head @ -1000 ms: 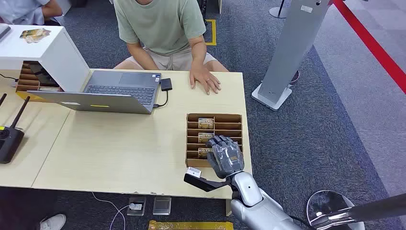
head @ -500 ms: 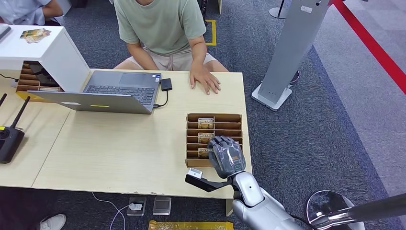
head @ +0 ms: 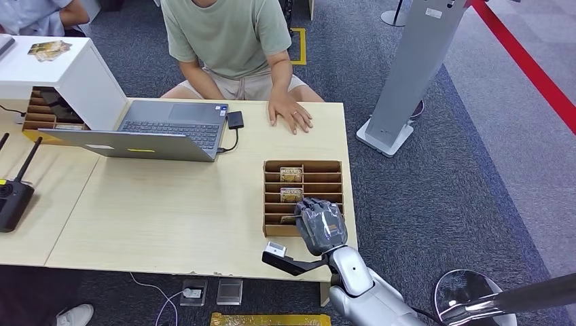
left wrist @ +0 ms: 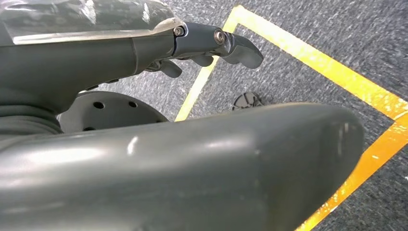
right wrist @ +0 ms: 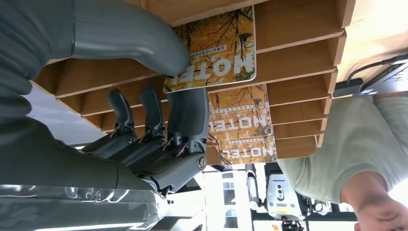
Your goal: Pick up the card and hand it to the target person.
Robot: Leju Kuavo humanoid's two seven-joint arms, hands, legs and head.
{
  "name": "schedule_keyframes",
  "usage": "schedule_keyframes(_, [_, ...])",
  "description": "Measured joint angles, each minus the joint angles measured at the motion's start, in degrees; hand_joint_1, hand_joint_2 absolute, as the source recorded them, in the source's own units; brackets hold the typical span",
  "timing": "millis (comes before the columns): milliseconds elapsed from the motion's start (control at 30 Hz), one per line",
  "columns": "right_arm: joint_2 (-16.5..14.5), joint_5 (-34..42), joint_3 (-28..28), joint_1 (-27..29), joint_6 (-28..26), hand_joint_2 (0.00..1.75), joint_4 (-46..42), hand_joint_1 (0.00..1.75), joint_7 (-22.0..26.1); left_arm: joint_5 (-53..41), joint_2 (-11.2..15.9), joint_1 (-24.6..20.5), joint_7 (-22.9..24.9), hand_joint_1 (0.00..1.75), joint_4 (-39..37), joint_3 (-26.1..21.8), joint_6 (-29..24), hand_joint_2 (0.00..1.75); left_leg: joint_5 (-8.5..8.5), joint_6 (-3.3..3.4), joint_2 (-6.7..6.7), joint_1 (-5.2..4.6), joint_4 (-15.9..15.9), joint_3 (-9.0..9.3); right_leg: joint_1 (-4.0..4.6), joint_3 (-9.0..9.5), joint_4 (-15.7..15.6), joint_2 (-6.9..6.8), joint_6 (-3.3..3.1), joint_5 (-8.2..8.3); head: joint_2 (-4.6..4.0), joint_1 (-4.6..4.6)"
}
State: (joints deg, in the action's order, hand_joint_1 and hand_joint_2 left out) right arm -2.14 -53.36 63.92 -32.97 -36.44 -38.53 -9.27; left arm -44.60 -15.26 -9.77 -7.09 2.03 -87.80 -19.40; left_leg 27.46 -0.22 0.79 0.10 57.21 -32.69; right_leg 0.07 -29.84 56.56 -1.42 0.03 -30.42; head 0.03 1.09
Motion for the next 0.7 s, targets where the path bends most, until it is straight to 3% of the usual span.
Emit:
schedule_keyframes(200, [0.0, -0.6, -0.3, 0.5, 0.0, 1.75, -0.2, 1.58, 0.0, -0.6, 0.0, 0.0, -0.5, 0.00, 0.0, 0.0, -0.4, 0.00, 0.00, 0.00, 0.01, 0.00, 0.0, 0.01, 0.00, 0.01, 0.0, 0.01, 0.00, 0.00, 0.00, -0.02])
schedule_keyframes(400, [0.1, -0.6, -1.2, 1.2, -0.1, 1.75, -0.4, 1.73, 0.3, -0.8, 0.0, 0.1, -0.5, 0.00, 0.0, 0.0, -0.4, 0.00, 0.00, 0.00, 0.01, 0.00, 0.0, 0.01, 0.00, 0.00, 0.0, 0.01, 0.00, 0.00, 0.00, -0.02])
schedule_keyframes(700, [0.5, -0.7, -3.1, 1.7, -1.1, 1.75, -1.0, 1.75, 1.3, -0.6, 0.0, 0.1, -0.7, 0.00, 0.0, 0.0, -0.4, 0.00, 0.00, 0.00, 0.01, 0.00, 0.0, -0.02, 0.00, -0.01, 0.0, 0.01, 0.00, 0.00, 0.00, -0.03])
